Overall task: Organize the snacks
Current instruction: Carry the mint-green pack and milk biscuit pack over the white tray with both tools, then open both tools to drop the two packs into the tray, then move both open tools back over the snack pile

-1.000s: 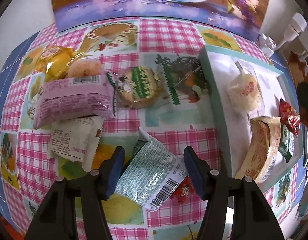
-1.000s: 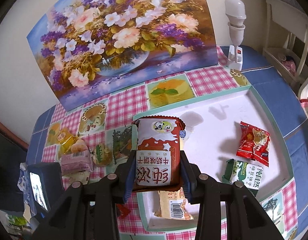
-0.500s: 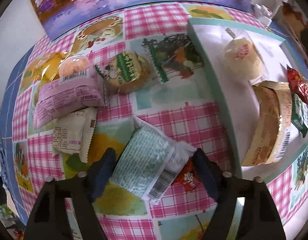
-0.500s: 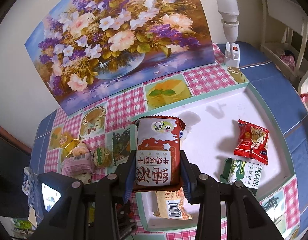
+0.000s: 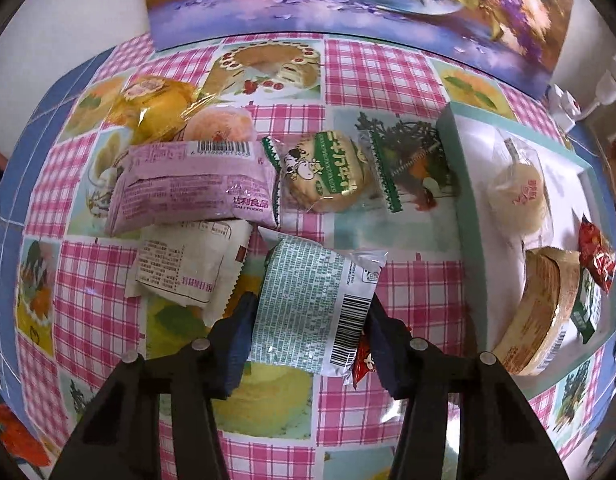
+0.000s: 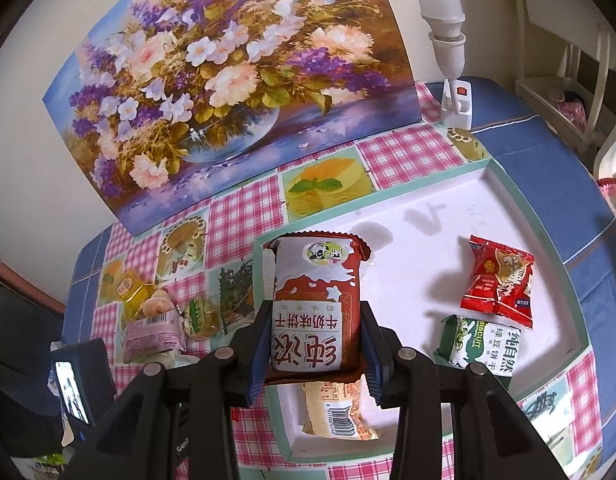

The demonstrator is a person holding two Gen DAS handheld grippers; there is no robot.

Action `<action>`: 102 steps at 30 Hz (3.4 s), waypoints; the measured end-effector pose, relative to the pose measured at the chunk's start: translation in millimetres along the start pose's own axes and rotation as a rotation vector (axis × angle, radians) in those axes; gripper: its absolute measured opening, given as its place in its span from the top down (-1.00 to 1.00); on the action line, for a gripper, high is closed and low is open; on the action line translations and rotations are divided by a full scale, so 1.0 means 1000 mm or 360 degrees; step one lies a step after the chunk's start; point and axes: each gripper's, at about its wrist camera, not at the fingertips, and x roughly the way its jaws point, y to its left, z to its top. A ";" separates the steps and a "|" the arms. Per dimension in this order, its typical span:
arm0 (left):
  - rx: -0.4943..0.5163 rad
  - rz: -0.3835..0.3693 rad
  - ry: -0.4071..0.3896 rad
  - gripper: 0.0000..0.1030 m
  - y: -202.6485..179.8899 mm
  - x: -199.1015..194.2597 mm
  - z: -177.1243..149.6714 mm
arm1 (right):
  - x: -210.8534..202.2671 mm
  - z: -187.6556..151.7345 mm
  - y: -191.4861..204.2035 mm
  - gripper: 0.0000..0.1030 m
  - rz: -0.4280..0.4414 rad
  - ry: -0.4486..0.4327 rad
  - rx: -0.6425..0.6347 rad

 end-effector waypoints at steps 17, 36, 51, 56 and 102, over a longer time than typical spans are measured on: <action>-0.0140 0.0068 -0.0033 -0.06 0.014 0.020 0.017 | 0.005 0.000 -0.011 0.19 -0.0011 0.0019 0.0055; -0.0087 -0.0045 -0.0309 -0.06 -0.005 -0.044 0.036 | 0.009 0.010 -0.032 0.18 -0.0060 0.0008 0.0125; 0.0224 -0.0283 -0.0324 -0.06 -0.131 -0.046 0.077 | 0.018 0.038 -0.105 0.18 -0.0203 -0.0026 0.0338; 0.0257 -0.0297 -0.0296 -0.06 -0.157 -0.038 0.082 | 0.022 0.038 -0.118 0.18 -0.0224 -0.0016 0.0377; -0.0258 0.0034 -0.0305 -0.70 0.001 -0.058 0.038 | 0.014 0.013 -0.074 -0.95 -0.0300 -0.0031 0.0081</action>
